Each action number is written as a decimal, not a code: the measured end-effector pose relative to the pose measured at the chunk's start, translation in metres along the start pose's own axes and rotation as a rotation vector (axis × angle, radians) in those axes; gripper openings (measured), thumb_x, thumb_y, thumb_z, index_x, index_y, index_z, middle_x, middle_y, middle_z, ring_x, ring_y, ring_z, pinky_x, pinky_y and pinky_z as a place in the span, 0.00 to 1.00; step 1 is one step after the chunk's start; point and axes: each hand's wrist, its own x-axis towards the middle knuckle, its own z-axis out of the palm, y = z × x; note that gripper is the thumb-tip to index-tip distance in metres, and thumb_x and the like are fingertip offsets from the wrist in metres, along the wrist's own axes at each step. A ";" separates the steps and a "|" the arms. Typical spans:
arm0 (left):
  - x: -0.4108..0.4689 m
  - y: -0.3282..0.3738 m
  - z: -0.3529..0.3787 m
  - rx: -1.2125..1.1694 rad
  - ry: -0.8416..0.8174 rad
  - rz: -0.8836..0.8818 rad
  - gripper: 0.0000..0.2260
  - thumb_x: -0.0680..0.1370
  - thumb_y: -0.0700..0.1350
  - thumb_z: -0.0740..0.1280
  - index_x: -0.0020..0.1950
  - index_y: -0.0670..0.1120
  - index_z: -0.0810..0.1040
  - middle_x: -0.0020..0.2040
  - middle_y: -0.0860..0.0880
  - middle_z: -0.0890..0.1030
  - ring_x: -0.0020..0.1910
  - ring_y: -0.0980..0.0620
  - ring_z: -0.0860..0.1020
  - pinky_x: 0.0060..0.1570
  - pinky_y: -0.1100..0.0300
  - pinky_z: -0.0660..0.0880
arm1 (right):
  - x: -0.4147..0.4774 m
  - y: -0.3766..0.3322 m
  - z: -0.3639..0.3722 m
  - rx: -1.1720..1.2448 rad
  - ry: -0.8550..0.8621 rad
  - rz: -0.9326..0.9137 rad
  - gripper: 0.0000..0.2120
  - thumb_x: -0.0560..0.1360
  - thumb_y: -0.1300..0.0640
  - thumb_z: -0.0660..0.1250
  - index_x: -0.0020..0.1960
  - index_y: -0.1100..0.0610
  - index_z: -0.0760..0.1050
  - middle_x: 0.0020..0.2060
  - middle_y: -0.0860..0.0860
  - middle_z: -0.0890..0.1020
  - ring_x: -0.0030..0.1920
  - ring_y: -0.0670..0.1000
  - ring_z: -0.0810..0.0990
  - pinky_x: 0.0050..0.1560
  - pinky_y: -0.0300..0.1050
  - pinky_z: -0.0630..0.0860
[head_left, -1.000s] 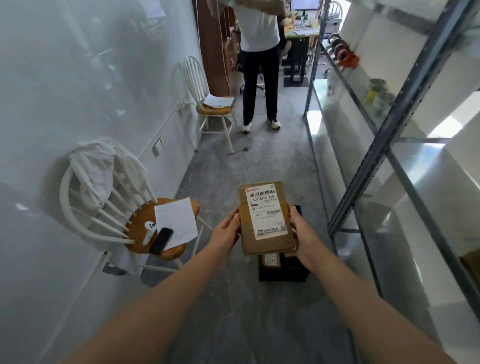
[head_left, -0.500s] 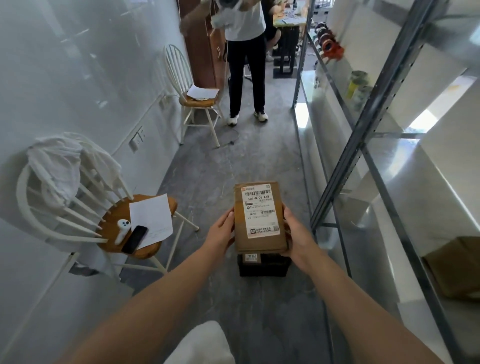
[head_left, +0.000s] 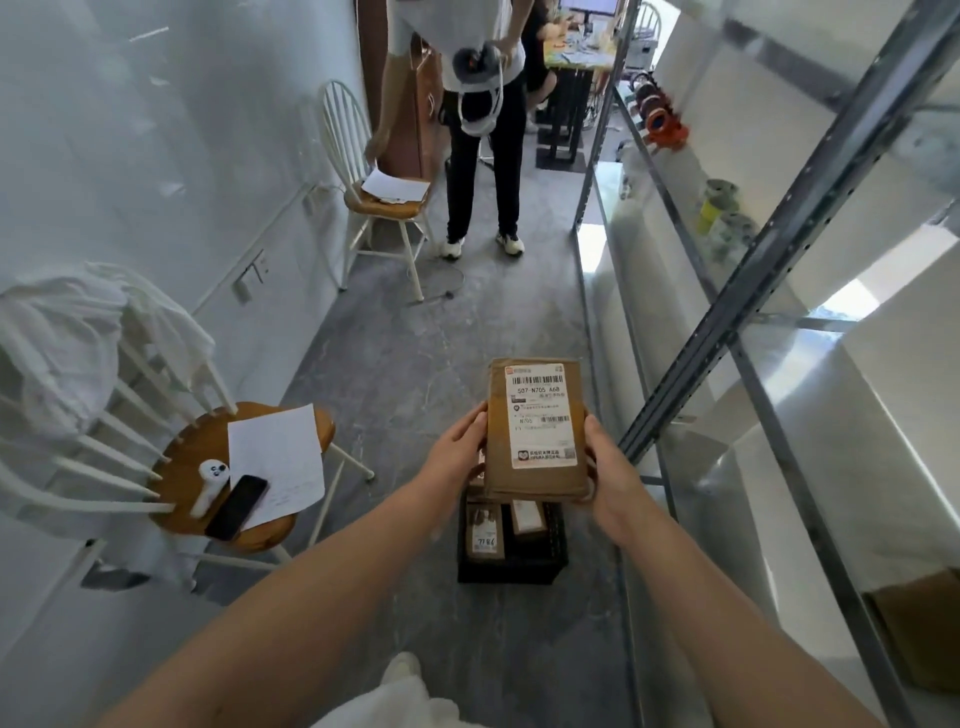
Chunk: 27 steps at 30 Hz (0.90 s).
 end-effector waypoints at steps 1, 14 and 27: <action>0.006 0.007 -0.004 -0.008 -0.005 0.003 0.13 0.82 0.52 0.62 0.67 0.58 0.76 0.49 0.56 0.85 0.48 0.58 0.82 0.39 0.62 0.77 | 0.006 -0.005 0.006 -0.014 0.013 -0.011 0.20 0.82 0.39 0.50 0.65 0.42 0.74 0.51 0.48 0.86 0.50 0.51 0.85 0.53 0.57 0.80; 0.080 0.061 -0.090 -0.098 -0.029 -0.002 0.16 0.83 0.49 0.61 0.71 0.53 0.72 0.54 0.54 0.83 0.51 0.56 0.80 0.41 0.62 0.76 | 0.085 -0.030 0.110 -0.088 0.102 -0.036 0.18 0.84 0.45 0.52 0.73 0.41 0.67 0.60 0.53 0.81 0.58 0.56 0.81 0.60 0.62 0.77; 0.115 0.054 -0.114 -0.058 -0.076 -0.106 0.17 0.83 0.48 0.62 0.72 0.52 0.73 0.60 0.50 0.82 0.51 0.57 0.81 0.43 0.63 0.78 | 0.122 -0.002 0.125 -0.091 0.214 0.049 0.18 0.83 0.44 0.52 0.73 0.36 0.64 0.61 0.50 0.81 0.60 0.57 0.79 0.63 0.65 0.73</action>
